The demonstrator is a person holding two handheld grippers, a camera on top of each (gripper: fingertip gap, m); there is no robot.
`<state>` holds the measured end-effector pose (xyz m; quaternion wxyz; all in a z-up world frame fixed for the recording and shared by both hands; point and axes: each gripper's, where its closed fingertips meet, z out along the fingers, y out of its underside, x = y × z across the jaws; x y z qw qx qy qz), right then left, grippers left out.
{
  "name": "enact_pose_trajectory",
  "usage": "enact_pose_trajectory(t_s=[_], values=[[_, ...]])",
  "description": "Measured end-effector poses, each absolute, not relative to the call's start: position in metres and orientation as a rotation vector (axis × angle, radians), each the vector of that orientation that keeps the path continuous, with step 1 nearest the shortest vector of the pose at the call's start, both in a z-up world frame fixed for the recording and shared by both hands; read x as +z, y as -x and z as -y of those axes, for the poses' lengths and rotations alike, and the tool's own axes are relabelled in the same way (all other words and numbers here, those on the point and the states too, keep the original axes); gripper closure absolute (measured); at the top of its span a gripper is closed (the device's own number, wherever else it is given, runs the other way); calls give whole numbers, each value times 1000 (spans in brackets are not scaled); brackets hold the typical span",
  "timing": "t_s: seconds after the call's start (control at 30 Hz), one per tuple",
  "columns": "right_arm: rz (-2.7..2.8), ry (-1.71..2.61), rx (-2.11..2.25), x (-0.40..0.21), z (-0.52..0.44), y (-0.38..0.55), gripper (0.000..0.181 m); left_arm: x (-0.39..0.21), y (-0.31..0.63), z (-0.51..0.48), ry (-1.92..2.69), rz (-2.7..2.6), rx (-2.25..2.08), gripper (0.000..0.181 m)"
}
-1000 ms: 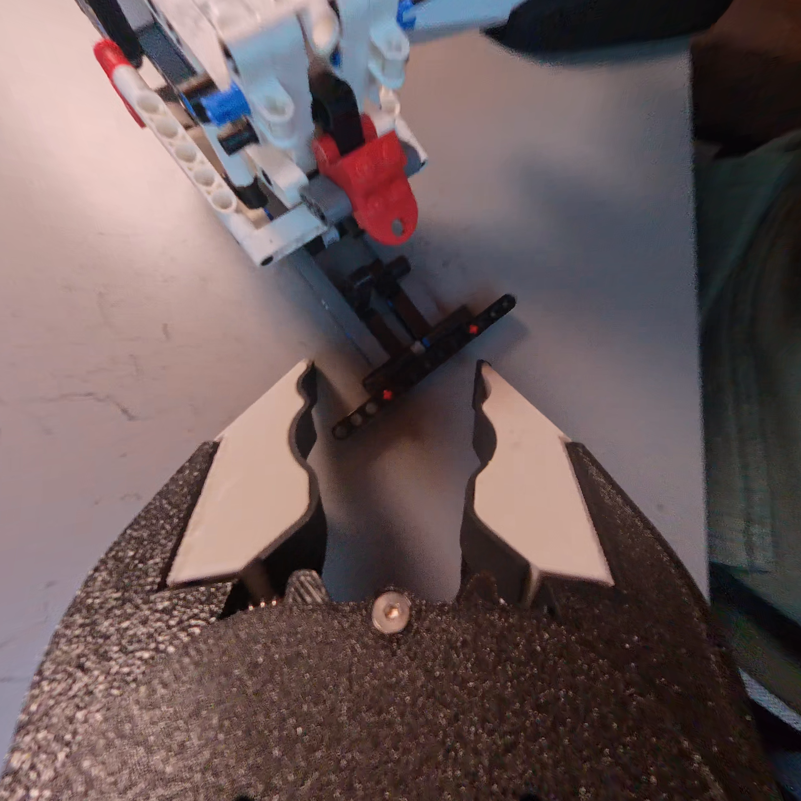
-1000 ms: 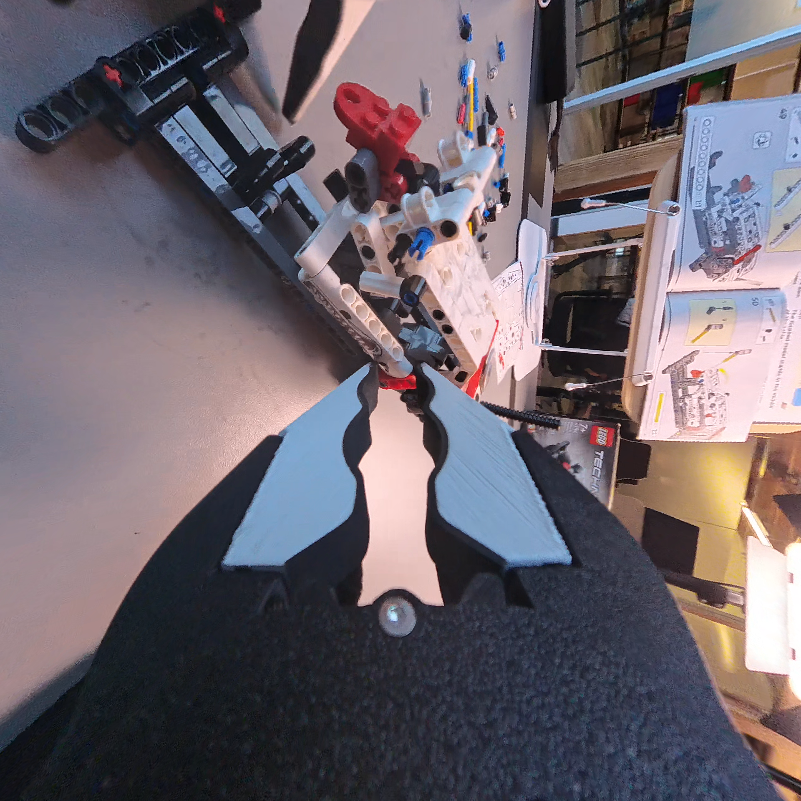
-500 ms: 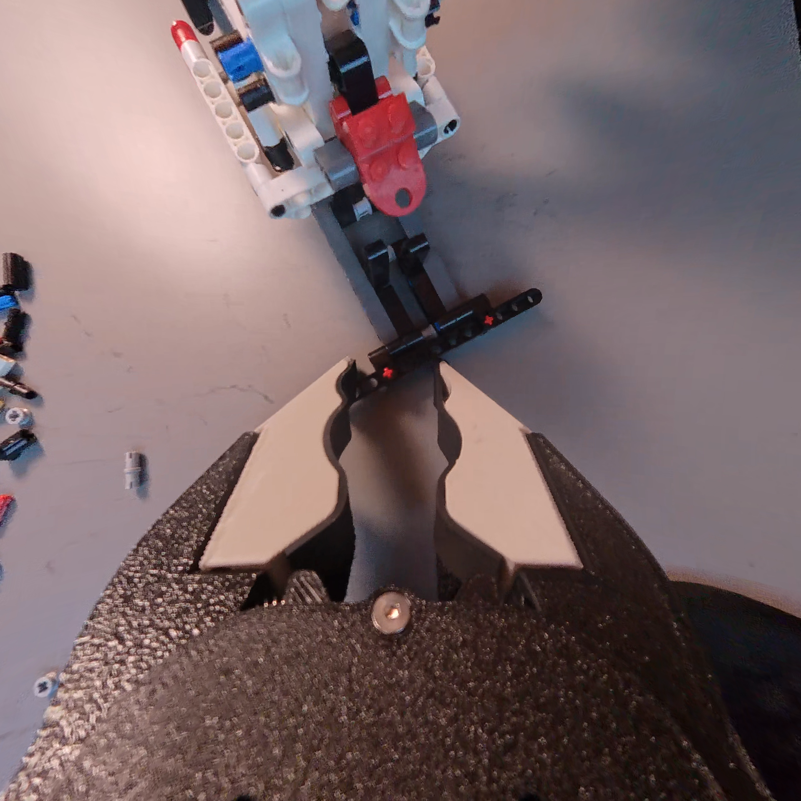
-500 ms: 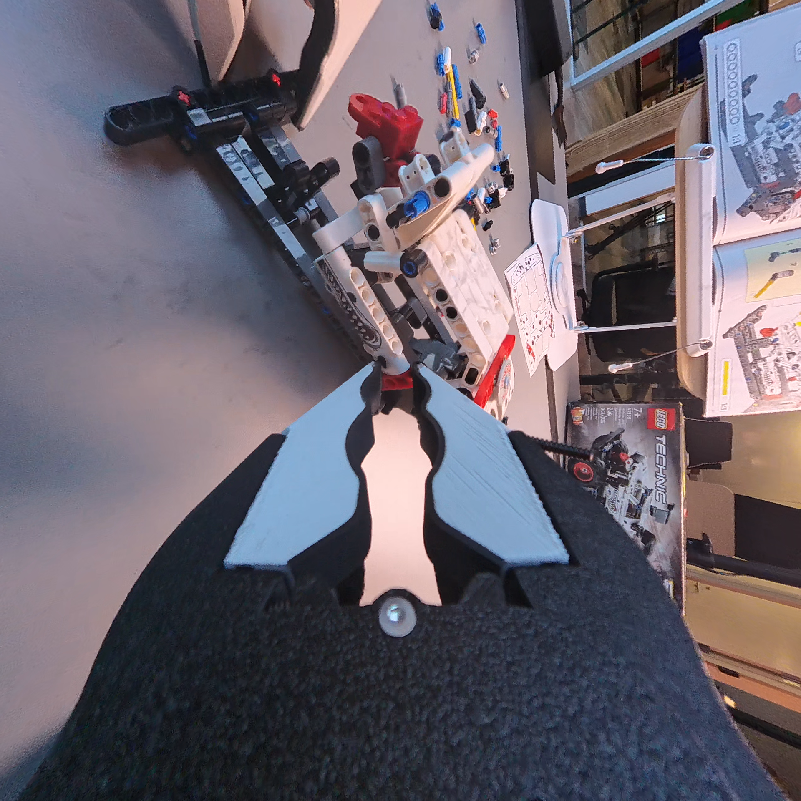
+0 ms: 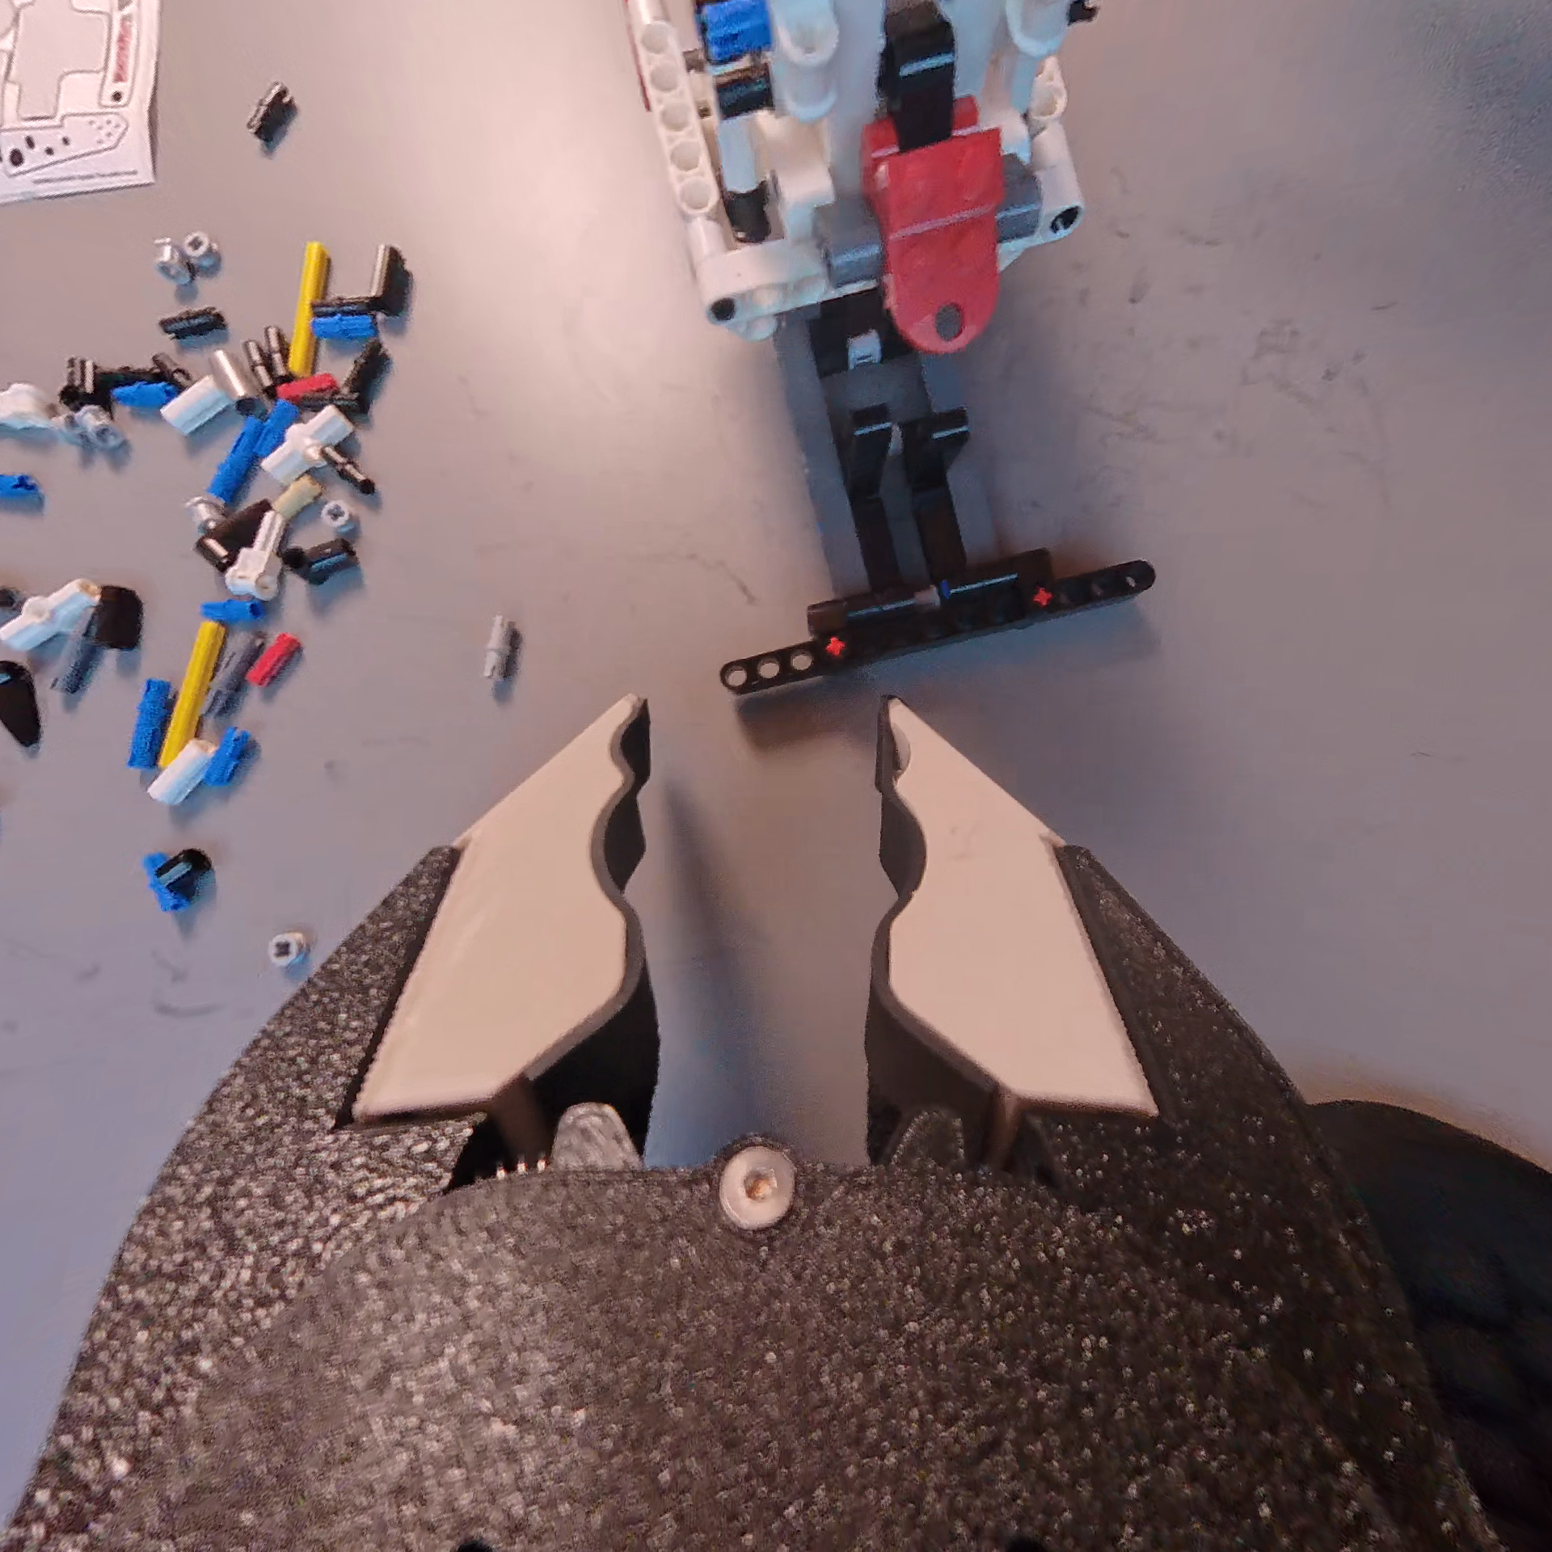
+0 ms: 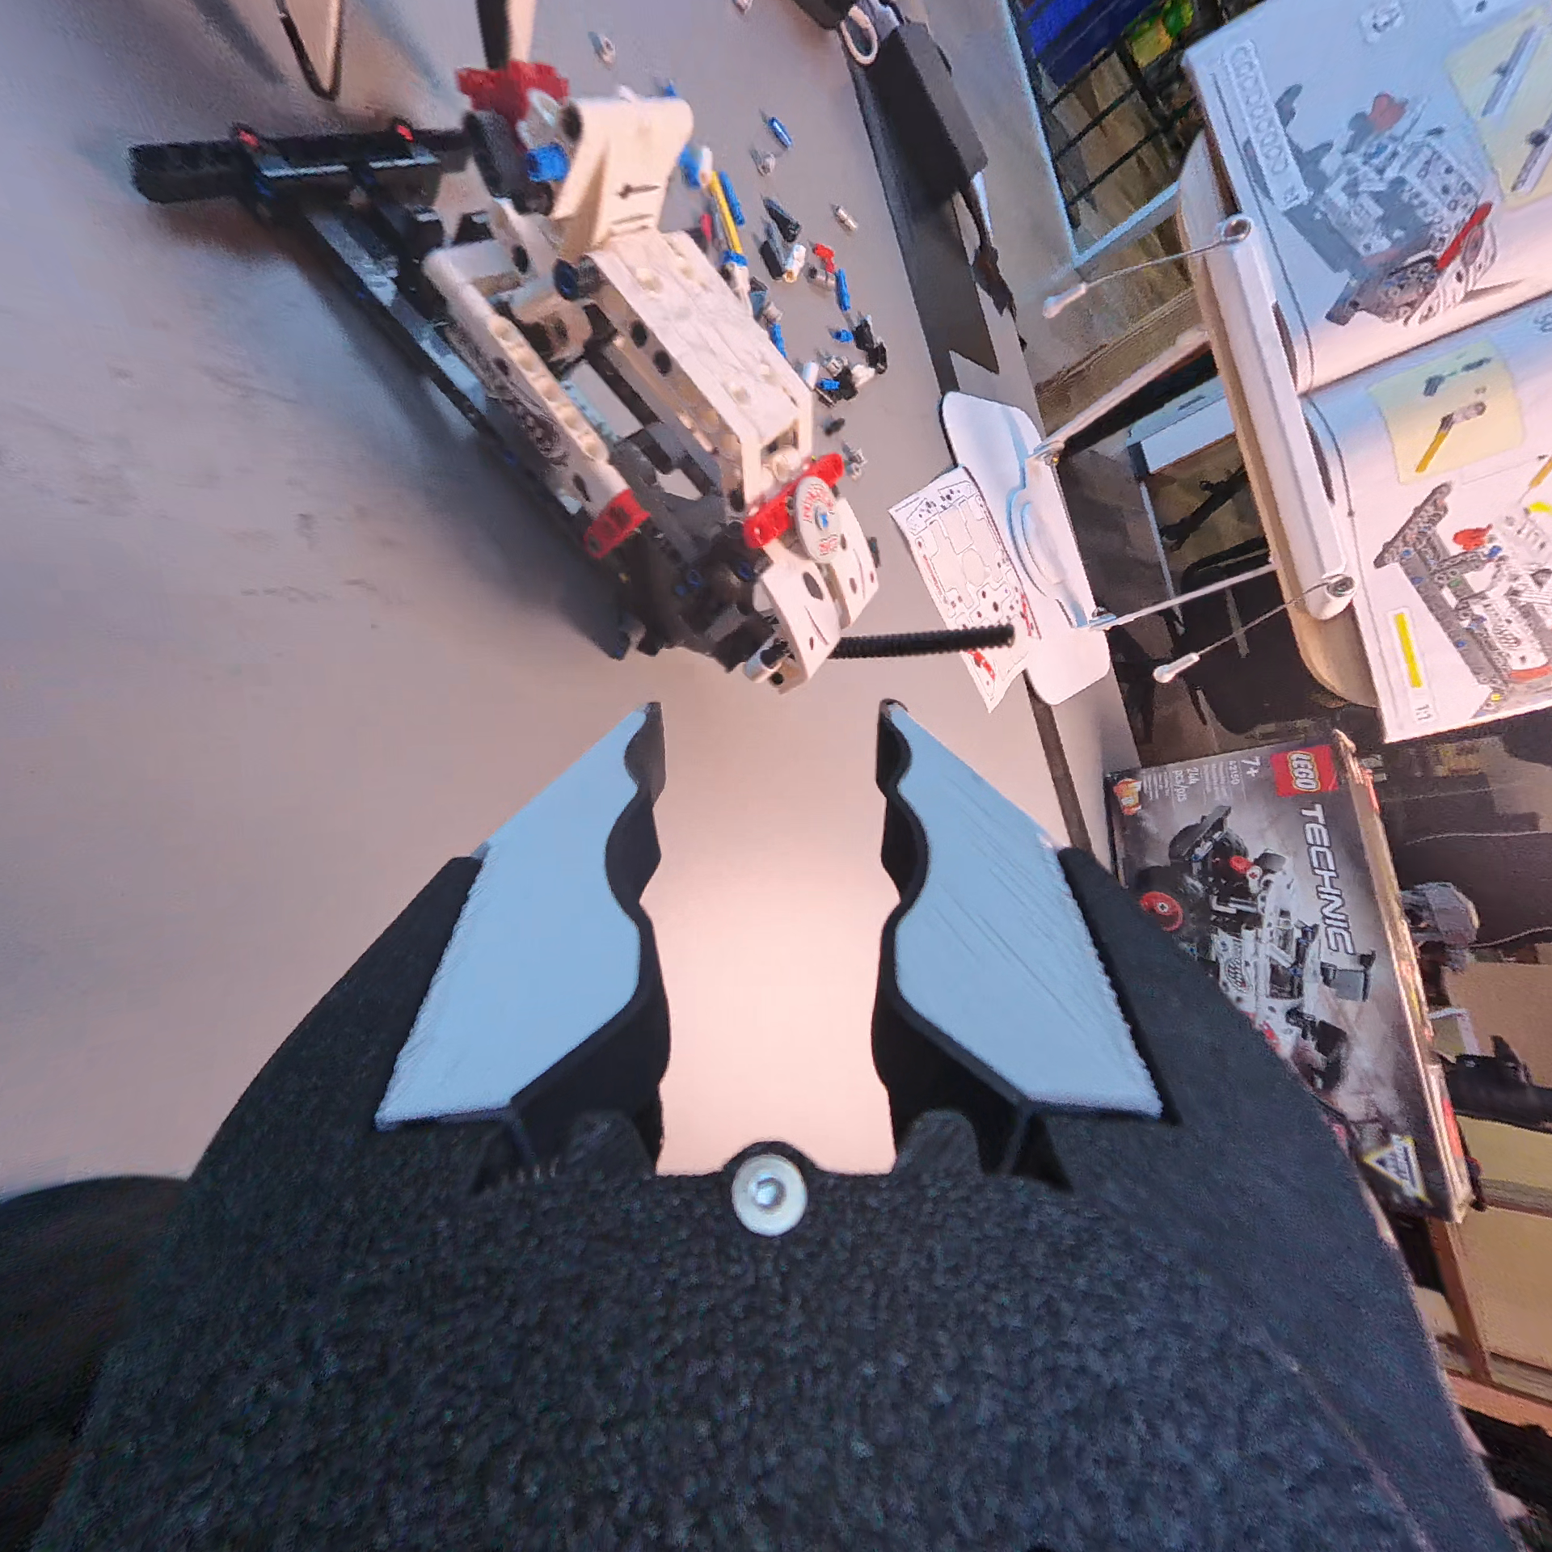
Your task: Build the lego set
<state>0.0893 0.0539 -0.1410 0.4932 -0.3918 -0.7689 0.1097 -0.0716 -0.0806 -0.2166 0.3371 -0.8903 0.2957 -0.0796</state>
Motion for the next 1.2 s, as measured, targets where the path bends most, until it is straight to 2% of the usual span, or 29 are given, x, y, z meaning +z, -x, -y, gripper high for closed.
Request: enact_pose_trajectory(t_s=[0.13, 0.23, 0.3, 0.37, 0.43, 0.47, 0.57, 0.67, 0.77, 1.0, 1.03, 1.07, 1.2], values=[[1863, 941, 293, -155, -69, -63, 127, -201, 62, 85, 2304, -664, -261, 127], [1863, 899, 276, -166, -67, -42, 127, -198, 33, 89, 2308, -577, -336, 118], [1838, 824, 225, -167, -66, -33, 145, -205, 17, 84, 2310, -529, -348, 114], [1825, 805, 208, -166, -64, -33, 149, -216, 12, 77, 2321, -532, -297, 114], [1822, 819, 185, -162, -66, -38, 156, -219, 21, 70, 2322, -576, -180, 124], [1792, 813, 169, -156, -67, -43, 172, -219, 25, 67, 2327, -599, -150, 126], [1806, 812, 137, -152, -59, -57, 181, -223, 35, 60, 2335, -685, -114, 122], [1791, 812, 98, -151, -53, -65, 181, -222, 42, 54, 2285, -773, -109, 124], [1771, 777, 121, -147, -40, -62, 164, -223, 44, 54, 2267, -831, -163, 133], [1843, 661, 44, -176, -7, -29, 150, -223, 45, 54, 2253, -944, -228, 133], [1850, 653, 17, -180, -9, -26, 149, -223, 46, 53, 2253, -945, -230, 133], [1835, 620, -5, -178, -9, -24, 158, -223, 46, 52, 2254, -951, -234, 133], [1850, 620, -1, -177, -6, -25, 160, -223, 45, 53, 2248, -981, -263, 133]])
